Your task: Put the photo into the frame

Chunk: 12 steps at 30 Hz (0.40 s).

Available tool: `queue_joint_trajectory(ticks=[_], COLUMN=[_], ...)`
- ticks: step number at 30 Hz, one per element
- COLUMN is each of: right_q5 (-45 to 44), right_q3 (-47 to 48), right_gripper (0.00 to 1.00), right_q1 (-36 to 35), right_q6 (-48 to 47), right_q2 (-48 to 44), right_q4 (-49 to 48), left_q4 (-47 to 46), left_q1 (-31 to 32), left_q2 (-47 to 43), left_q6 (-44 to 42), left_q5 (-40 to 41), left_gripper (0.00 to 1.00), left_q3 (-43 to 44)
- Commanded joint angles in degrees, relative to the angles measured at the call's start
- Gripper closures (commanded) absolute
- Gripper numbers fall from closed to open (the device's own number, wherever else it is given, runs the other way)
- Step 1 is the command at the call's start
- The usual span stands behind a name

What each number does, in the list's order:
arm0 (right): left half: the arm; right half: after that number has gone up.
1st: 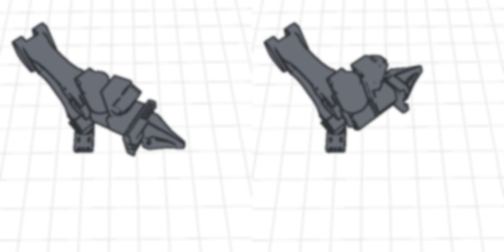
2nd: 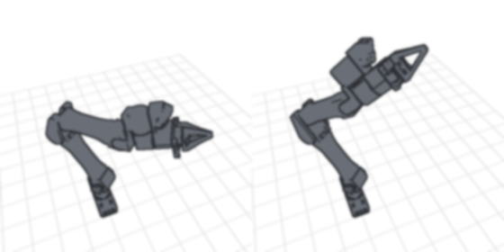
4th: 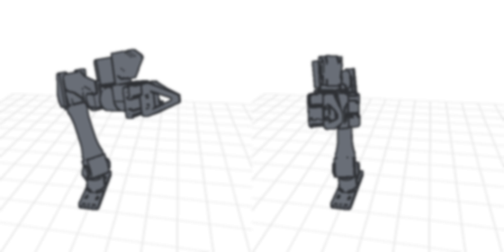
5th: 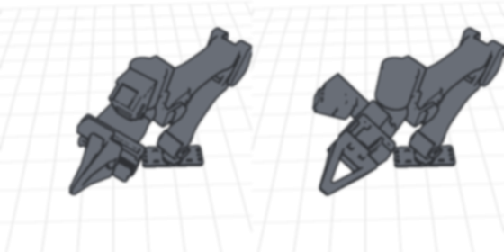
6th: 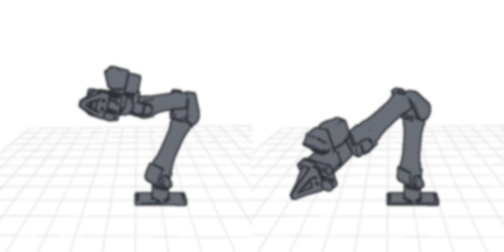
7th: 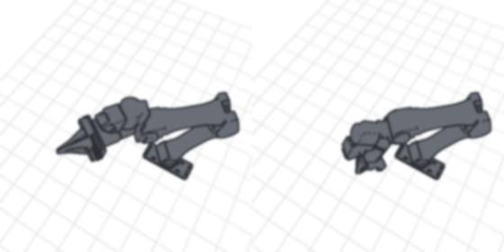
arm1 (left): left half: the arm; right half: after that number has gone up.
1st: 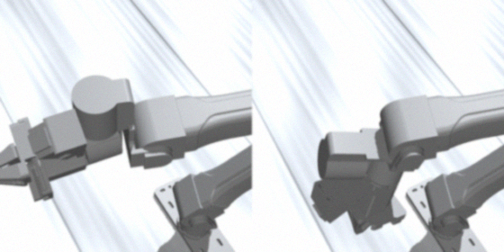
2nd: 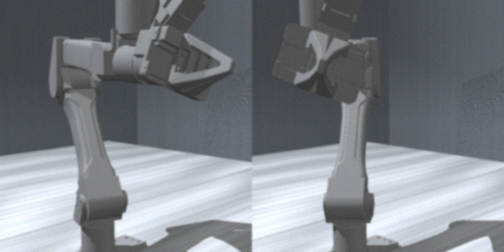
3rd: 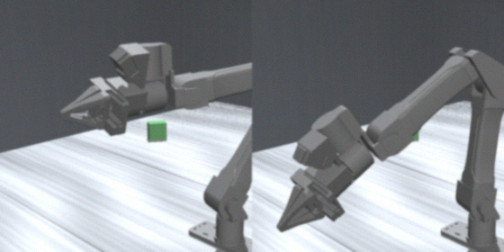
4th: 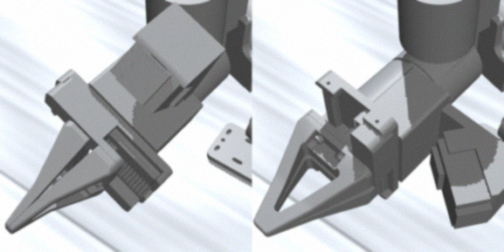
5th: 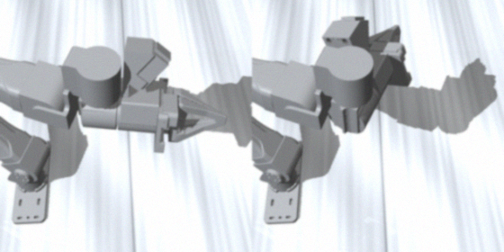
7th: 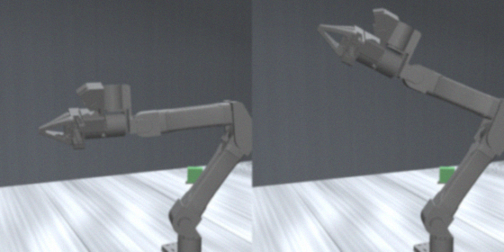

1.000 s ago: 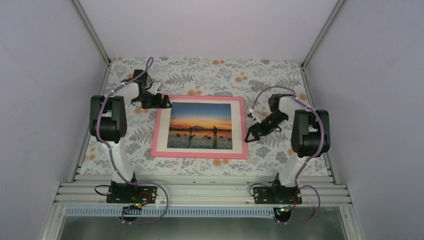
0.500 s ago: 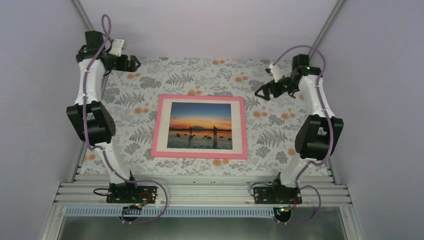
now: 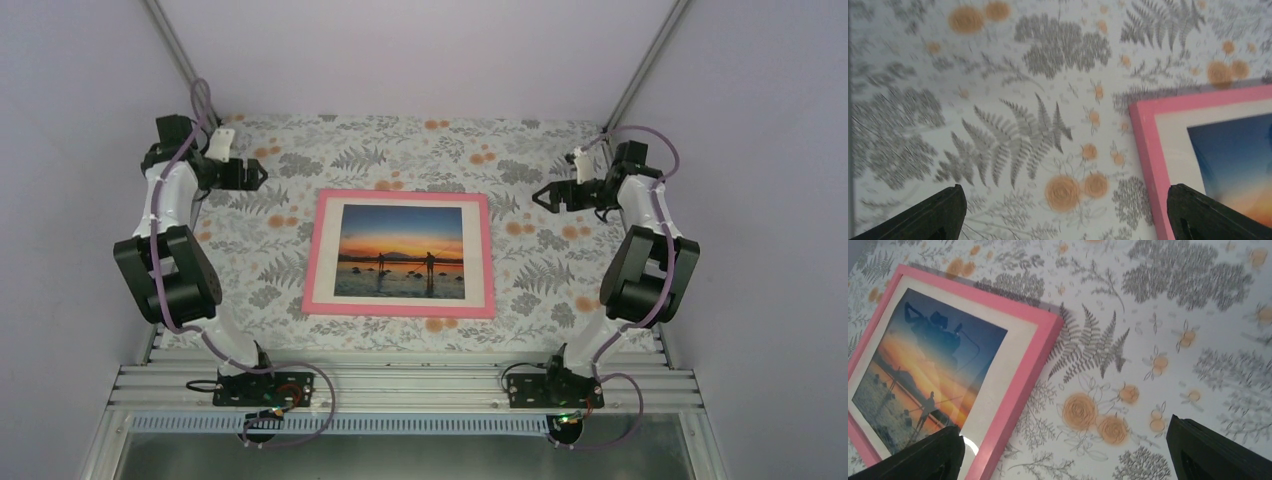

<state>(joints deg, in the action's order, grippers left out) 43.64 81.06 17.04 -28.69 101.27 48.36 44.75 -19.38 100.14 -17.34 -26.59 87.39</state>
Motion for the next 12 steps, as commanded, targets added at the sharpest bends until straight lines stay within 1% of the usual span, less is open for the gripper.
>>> queue_joint_trajectory(ticks=[1, 6, 12], right_q5=[1.96, 2.4, 2.51], right_q3=[-3.99, -4.79, -3.49], right_gripper=[0.0, 0.0, 0.0], right_q1=[0.6, 0.54, 0.61], right_q6=[1.63, 2.79, 3.52], right_q2=[-4.08, -4.06, -3.65], right_q4=[-4.46, -5.29, -5.55], left_q4=[-7.17, -8.9, -10.13], left_q1=[-0.09, -0.05, -0.13], left_q2=[-3.77, -4.12, -4.34], left_q6=[-0.72, 0.59, 1.99], left_q5=[2.27, 2.09, 2.2], left_gripper=[0.0, 0.0, 0.0], left_q3=[-7.88, -10.75, -9.91])
